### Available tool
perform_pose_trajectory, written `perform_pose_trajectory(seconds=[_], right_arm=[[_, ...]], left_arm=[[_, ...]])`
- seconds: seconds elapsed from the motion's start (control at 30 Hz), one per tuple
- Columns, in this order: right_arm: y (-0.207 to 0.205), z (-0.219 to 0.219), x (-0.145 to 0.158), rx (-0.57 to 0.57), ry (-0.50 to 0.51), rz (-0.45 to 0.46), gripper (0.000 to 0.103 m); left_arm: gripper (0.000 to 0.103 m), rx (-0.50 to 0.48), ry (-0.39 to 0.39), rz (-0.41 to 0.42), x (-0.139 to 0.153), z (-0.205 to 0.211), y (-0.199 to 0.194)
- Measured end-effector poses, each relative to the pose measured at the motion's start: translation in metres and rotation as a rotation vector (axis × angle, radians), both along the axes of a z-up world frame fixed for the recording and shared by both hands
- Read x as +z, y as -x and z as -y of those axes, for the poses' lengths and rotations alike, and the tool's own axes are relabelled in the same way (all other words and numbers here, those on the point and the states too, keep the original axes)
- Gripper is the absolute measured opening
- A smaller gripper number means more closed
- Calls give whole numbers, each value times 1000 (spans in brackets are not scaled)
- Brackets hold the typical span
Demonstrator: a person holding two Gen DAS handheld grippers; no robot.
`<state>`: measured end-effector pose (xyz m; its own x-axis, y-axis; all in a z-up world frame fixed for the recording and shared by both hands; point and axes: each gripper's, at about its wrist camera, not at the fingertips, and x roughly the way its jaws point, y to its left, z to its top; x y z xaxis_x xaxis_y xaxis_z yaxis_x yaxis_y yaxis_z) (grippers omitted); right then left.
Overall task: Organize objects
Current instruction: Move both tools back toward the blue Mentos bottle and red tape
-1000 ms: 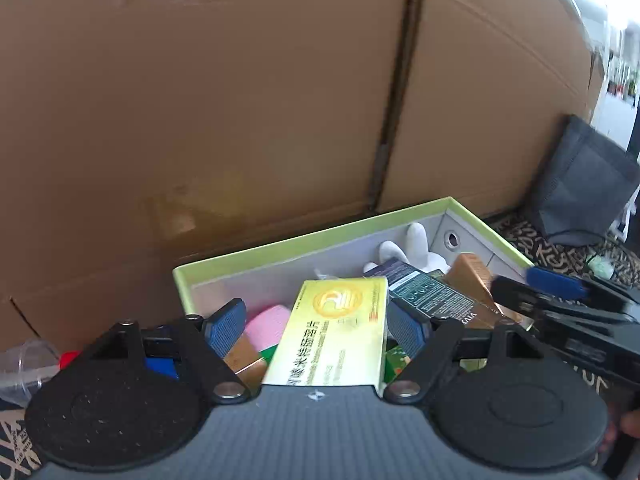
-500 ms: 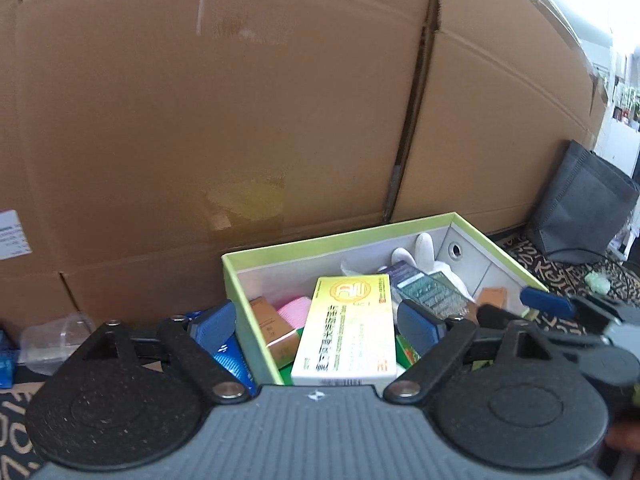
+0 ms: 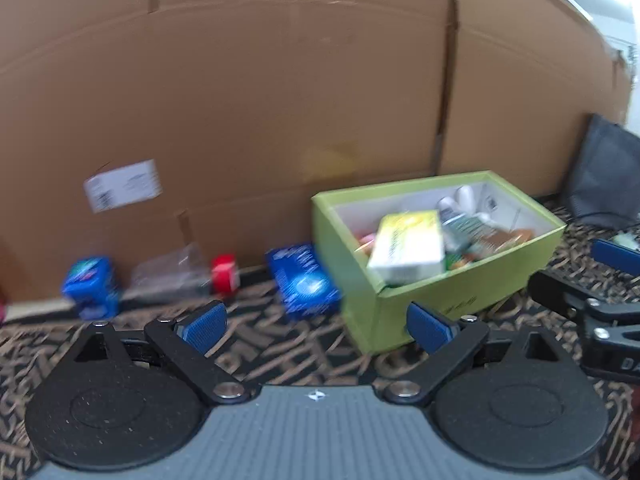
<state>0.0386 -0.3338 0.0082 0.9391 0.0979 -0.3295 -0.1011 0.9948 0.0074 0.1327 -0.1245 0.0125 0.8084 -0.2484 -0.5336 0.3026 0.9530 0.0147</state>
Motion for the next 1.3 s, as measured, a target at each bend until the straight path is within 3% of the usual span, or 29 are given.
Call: perform_pose_trajectory(seconds=[0.33, 0.47, 0.67, 0.97, 1.17, 1.3], right_arm=[[32, -56, -26, 114, 34, -89, 103], [34, -82, -40, 177, 36, -126, 103], [20, -125, -49, 299, 80, -146, 103], [-21, -181, -67, 407, 132, -185, 103], [-70, -196, -83, 390, 121, -185, 103], [-101, -207, -91, 333, 220, -149, 97]], left_arm=[[100, 139, 29, -69, -18, -64, 21], [100, 144, 64, -76, -29, -98, 31], [99, 245, 104, -107, -39, -152, 20], [99, 351, 95, -99, -44, -188, -37], [99, 390, 27, -45, -50, -185, -91], [100, 405, -27, -38, -59, -182, -131]])
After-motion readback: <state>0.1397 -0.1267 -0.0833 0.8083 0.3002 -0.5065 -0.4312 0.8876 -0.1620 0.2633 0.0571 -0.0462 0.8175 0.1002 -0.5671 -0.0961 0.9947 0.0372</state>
